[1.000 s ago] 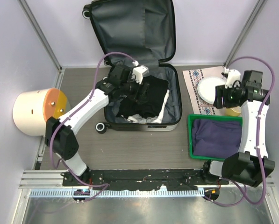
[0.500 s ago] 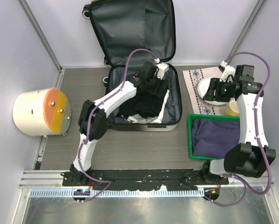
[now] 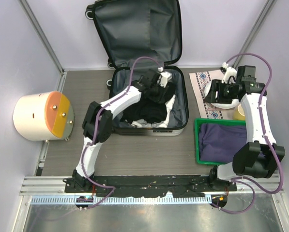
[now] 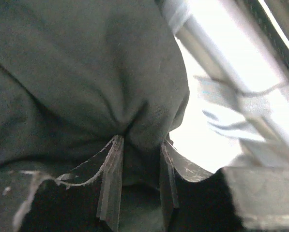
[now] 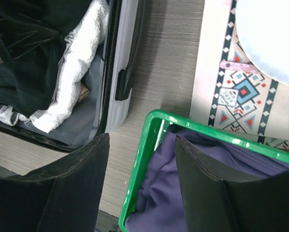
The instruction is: Open, take out, and arrange the luggage
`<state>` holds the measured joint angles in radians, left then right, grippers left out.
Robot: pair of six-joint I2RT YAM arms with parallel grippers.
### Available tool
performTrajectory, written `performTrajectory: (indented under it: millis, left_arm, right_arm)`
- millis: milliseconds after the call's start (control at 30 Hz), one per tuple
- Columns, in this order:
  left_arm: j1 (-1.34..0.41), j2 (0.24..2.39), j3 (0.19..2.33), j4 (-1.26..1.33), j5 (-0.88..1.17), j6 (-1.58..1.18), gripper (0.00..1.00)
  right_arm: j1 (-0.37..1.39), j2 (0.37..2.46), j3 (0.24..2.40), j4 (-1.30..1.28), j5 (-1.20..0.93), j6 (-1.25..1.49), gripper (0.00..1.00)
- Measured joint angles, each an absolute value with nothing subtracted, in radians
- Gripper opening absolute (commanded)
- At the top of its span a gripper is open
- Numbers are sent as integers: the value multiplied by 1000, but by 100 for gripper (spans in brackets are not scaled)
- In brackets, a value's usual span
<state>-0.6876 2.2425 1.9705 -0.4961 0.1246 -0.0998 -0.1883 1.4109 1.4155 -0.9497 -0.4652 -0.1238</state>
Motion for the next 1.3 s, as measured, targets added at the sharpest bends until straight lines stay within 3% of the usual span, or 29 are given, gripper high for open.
performTrajectory:
  millis: [167, 500, 633, 933, 1233, 1300]
  left_arm:
    - [-622, 2107, 1809, -471, 321, -87, 0]
    - [-580, 1944, 1751, -596, 649, 98, 0]
    - [-579, 1923, 1713, -642, 700, 158, 0]
    - [-555, 1923, 1691, -659, 772, 173, 0]
    - [-528, 1921, 1689, -656, 820, 164, 0]
    - [-521, 1921, 1689, -656, 826, 163, 0]
  right_arm:
    - [-147, 1439, 1415, -911, -487, -101, 64]
    - [-101, 1590, 1425, -762, -612, 79, 65]
    - [-64, 1670, 1448, -696, -671, 168, 71]
    - [51, 1717, 1441, -643, -774, 290, 72]
    - [71, 1718, 1429, -677, -645, 319, 76]
    - [71, 1718, 1435, -689, -623, 318, 81]
